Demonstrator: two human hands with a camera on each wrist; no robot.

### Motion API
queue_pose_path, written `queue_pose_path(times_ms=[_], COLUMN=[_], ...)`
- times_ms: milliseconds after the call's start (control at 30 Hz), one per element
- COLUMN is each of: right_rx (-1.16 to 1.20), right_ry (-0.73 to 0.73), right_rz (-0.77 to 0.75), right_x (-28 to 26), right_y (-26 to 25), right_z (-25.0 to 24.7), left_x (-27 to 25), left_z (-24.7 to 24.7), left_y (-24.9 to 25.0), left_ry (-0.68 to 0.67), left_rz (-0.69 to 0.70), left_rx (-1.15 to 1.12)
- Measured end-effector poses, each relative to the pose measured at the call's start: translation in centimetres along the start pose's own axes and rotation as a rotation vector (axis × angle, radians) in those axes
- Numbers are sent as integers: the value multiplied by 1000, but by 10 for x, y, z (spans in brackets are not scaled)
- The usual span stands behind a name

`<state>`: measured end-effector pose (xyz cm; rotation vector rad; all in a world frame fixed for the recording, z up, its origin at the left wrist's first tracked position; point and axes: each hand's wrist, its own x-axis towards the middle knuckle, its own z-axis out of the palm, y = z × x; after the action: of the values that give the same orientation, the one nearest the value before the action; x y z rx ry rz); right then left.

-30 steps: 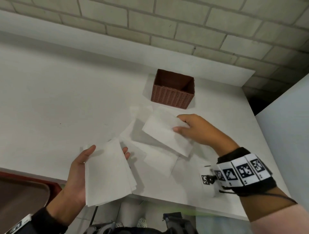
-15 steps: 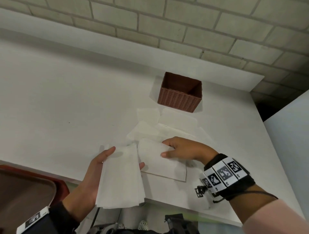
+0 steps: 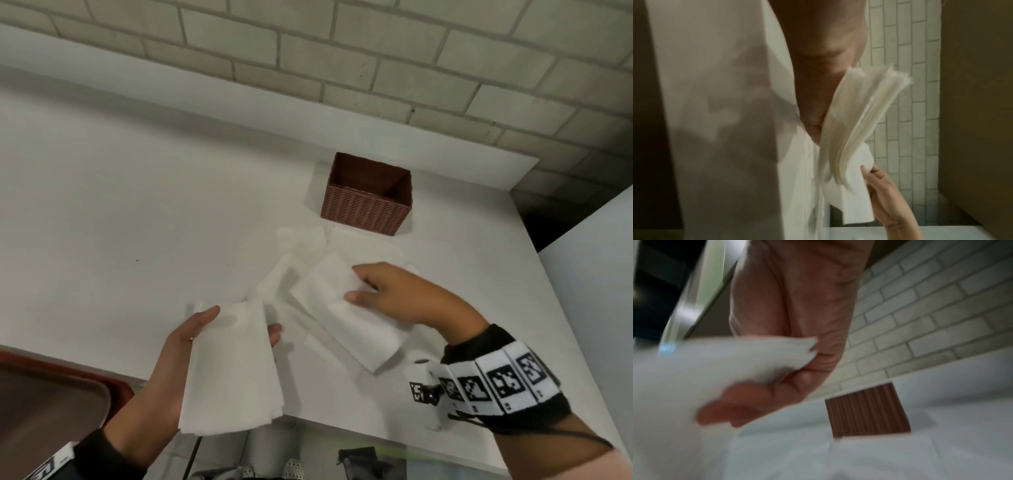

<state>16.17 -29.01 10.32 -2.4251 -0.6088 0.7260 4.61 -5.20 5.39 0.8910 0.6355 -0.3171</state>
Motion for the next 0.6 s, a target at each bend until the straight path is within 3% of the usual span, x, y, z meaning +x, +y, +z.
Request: queue_pose_path(times_ms=[100, 233, 367, 600], right_rx=[138, 323, 427, 572], right_ry=[153, 184, 174, 204], right_rz=[-10, -103, -88, 161], right_x=[-16, -34, -21, 2], right_y=[-24, -64, -85, -67], right_z=[-27, -45, -11, 57], left_x=[5, 17, 21, 19], left_z=[16, 30, 44, 41], left_y=[6, 9, 7, 1], left_ry=[-220, -246, -252, -350], left_rz=[-47, -24, -6, -13], left_rx=[-103, -106, -110, -191])
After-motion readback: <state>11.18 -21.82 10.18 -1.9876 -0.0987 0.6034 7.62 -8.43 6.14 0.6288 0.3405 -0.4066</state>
